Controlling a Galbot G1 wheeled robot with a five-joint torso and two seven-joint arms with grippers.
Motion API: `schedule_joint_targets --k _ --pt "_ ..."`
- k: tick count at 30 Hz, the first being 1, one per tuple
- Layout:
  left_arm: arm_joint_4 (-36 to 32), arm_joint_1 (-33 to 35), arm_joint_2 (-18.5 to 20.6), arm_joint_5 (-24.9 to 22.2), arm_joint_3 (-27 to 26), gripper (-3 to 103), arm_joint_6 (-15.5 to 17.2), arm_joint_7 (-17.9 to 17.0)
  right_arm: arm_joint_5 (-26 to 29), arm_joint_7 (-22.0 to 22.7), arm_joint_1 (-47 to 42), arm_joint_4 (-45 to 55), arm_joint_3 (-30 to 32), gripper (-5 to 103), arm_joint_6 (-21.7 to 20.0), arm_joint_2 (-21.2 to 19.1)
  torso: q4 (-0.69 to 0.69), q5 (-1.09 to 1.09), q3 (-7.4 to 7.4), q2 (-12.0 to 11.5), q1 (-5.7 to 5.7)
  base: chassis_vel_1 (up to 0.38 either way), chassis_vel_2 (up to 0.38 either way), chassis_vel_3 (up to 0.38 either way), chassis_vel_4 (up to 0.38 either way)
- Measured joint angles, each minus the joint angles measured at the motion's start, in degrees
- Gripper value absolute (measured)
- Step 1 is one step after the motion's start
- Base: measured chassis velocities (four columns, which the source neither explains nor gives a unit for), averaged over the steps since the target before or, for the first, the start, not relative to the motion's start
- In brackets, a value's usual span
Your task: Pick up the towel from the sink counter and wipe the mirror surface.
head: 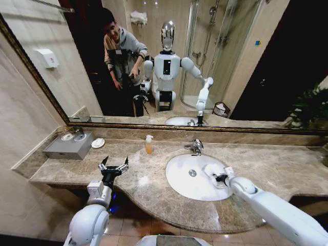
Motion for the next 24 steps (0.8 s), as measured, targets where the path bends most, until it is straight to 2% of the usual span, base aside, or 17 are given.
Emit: schedule_joint_targets --k 1,2,5,6,8,9,11,13,15,17,18,20,21,23,24 --pt "0.0 0.0 0.0 0.0 0.0 100 0.0 0.0 0.3 0.2 0.3 0.6 -1.0 17 -0.1 1.4 -0.01 0.1 0.01 0.0 0.01 -0.055 -0.036 -0.001 -0.011" --pt "0.0 0.0 0.0 0.0 0.0 100 0.0 0.0 0.3 0.2 0.3 0.6 -1.0 17 -0.1 1.4 -0.01 0.1 0.01 0.0 0.01 -0.055 -0.036 -0.001 -0.011" --pt "0.0 0.0 0.0 0.0 0.0 100 0.0 0.0 2.8 0.8 3.7 1.8 -5.9 16 0.5 8.1 0.05 0.1 0.04 0.0 0.04 -0.014 -0.017 -0.001 -0.004" --pt "0.0 0.0 0.0 0.0 0.0 100 0.0 0.0 2.8 0.8 3.7 1.8 -5.9 16 0.5 8.1 0.05 0.1 0.04 0.0 0.04 0.0 0.0 0.0 0.0" --pt "0.0 0.0 0.0 0.0 0.0 100 0.0 0.0 6.4 1.4 6.5 3.2 -9.4 16 2.8 13.2 0.12 0.16 0.05 0.0 0.04 0.0 0.0 0.0 0.0" --pt "0.0 0.0 0.0 0.0 0.0 100 0.0 0.0 6.4 1.4 6.5 3.2 -9.4 16 2.8 13.2 0.12 0.16 0.05 0.0 0.04 0.0 0.0 0.0 0.0" --pt "0.0 0.0 0.0 0.0 0.0 100 0.0 0.0 9.7 2.7 8.7 4.8 -11.6 16 3.9 16.7 0.14 0.09 0.03 0.0 0.03 0.0 0.0 0.0 0.0" --pt "0.0 0.0 0.0 0.0 0.0 100 0.0 0.0 10.6 4.7 9.1 5.1 -12.2 16 3.9 17.4 0.09 0.06 0.02 0.0 0.02 0.0 0.0 0.0 0.0" --pt "0.0 0.0 0.0 0.0 0.0 100 0.0 0.0 10.5 5.3 8.9 5.1 -12.1 16 3.5 17.0 0.13 0.13 0.02 0.0 0.02 0.0 0.0 0.0 0.0" --pt "0.0 0.0 0.0 0.0 0.0 100 0.0 0.0 8.6 6.7 6.3 4.4 -9.5 16 1.7 13.4 0.16 0.14 0.02 0.0 0.02 0.0 0.0 0.0 0.0" --pt "0.0 0.0 0.0 0.0 0.0 100 0.0 0.0 8.6 6.7 6.3 4.4 -9.5 16 1.7 13.4 0.16 0.14 0.02 0.0 0.02 0.0 0.0 0.0 0.0" --pt "0.0 0.0 0.0 0.0 0.0 100 0.0 0.0 5.1 6.0 2.5 4.0 -5.3 16 0.3 7.8 0.05 0.13 0.02 0.0 0.03 0.0 0.0 0.0 0.0" --pt "0.0 0.0 0.0 0.0 0.0 100 0.0 0.0 5.1 6.0 2.5 4.0 -5.3 16 0.3 7.8 0.05 0.13 0.02 0.0 0.03 0.0 0.0 0.0 0.0" --pt "0.0 0.0 0.0 0.0 0.0 100 0.0 0.0 1.8 3.1 -1.0 4.0 -1.0 16 -0.1 2.9 0.06 0.1 0.01 0.0 0.02 0.0 0.0 0.0 0.0" --pt "0.0 0.0 0.0 0.0 0.0 100 0.0 0.0 -1.0 0.9 -2.2 3.7 0.8 16 1.0 1.3 0.08 0.11 0.0 0.0 0.01 0.0 0.0 0.0 0.0"
